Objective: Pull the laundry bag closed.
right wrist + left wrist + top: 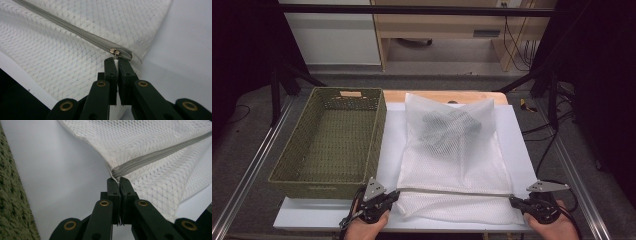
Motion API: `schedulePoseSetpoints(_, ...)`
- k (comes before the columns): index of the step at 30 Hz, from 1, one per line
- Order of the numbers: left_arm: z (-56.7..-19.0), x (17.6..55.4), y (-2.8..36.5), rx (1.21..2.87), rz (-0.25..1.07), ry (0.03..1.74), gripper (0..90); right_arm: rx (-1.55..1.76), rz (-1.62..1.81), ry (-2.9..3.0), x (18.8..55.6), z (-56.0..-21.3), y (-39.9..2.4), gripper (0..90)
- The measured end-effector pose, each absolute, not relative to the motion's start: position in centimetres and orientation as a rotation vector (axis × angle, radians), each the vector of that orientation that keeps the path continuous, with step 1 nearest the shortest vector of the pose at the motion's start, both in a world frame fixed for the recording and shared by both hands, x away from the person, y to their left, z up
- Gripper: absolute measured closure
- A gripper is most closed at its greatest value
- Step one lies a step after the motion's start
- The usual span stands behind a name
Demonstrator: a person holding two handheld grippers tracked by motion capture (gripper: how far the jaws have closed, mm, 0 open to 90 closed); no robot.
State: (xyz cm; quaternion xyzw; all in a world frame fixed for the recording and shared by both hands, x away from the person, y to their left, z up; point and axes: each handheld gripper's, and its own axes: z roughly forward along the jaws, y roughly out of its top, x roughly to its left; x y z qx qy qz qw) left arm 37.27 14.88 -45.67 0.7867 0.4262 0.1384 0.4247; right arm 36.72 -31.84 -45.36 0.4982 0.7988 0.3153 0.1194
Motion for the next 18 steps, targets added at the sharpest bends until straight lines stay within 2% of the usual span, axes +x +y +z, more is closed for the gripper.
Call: schedulePoseSetpoints(18,-45.80,37.25,14.82,1.984,0.359,1.074,88.9,1.471,0.919,2.325,36.76,-45.39,-32.29,87.0)
